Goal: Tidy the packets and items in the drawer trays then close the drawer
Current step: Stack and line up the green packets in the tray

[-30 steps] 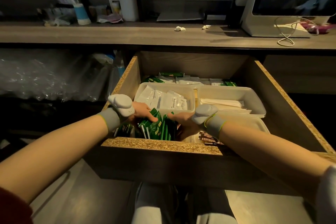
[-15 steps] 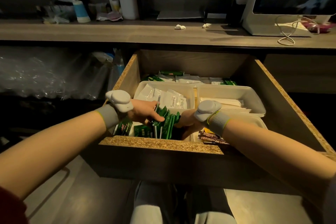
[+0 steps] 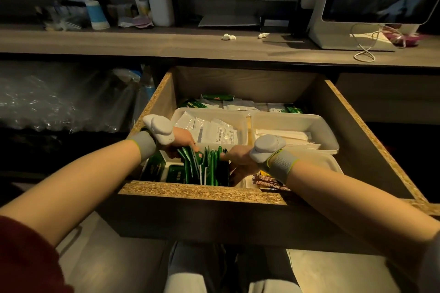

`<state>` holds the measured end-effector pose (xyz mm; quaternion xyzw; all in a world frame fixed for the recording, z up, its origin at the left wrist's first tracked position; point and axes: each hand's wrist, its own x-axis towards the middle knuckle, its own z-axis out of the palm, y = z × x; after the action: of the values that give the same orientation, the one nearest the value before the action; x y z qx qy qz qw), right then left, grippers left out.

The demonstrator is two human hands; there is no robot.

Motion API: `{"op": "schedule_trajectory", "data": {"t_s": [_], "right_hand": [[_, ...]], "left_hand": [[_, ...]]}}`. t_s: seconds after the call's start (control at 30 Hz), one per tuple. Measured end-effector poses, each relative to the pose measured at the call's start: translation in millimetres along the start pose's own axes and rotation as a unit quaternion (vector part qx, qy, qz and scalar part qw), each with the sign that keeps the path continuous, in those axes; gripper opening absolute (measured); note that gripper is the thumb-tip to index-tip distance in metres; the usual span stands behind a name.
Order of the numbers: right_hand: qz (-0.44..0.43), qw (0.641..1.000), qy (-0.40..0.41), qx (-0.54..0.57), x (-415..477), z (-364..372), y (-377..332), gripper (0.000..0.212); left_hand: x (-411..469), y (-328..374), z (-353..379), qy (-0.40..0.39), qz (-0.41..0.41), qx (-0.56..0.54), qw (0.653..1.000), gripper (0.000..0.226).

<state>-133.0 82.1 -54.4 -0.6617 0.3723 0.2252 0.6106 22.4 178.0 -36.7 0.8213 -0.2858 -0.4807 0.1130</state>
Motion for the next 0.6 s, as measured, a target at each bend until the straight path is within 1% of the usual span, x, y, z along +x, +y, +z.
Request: {"op": "schedule_trajectory", "data": {"t_s": [0.07, 0.13, 0.17, 0.23, 0.3, 0.37, 0.47, 0.53, 0.6], "right_hand": [[0.011, 0.997, -0.038, 0.06, 2.8, -1.5, -0.6, 0.07], [0.021, 0.996, -0.047, 0.066, 5.1, -2.1, -1.3, 0.078], [0.023, 0.997, -0.047, 0.052, 7.0, -1.3, -1.8, 0.078], [0.026, 0.998, -0.041, 0.032, 8.8, -0.6, -1.8, 0.075], [0.031, 0.998, -0.039, 0.034, 12.2, -1.4, -1.2, 0.066], [0.029, 0.999, -0.036, 0.029, 15.2, -2.8, -0.1, 0.056], [0.024, 0.999, -0.015, 0.021, 18.9, -1.2, 1.6, 0.053], [0.017, 0.999, -0.019, 0.023, 18.8, 0.6, 2.4, 0.058], [0.013, 0.999, -0.036, 0.028, 17.4, 0.7, 2.6, 0.064]], "left_hand": [[6.5, 0.7, 6.2, 0.021, -0.004, 0.006, 1.0, 0.024], [10.2, 0.8, 13.1, 0.056, -0.011, -0.007, 0.998, 0.035], [10.6, 1.1, 15.4, 0.05, -0.02, -0.036, 0.998, 0.041], [8.4, 2.6, 17.4, -0.002, -0.032, -0.095, 0.995, 0.052], [5.6, 0.4, 14.8, -0.044, -0.024, -0.153, 0.987, 0.06], [1.4, -5.1, 9.1, -0.067, -0.013, -0.186, 0.98, 0.065], [-8.5, -12.0, 5.6, -0.107, -0.014, -0.145, 0.984, 0.067], [-12.8, -12.0, 11.0, -0.121, -0.025, -0.141, 0.982, 0.075], [-14.2, -7.9, 18.9, -0.122, -0.032, -0.148, 0.981, 0.077]]}}
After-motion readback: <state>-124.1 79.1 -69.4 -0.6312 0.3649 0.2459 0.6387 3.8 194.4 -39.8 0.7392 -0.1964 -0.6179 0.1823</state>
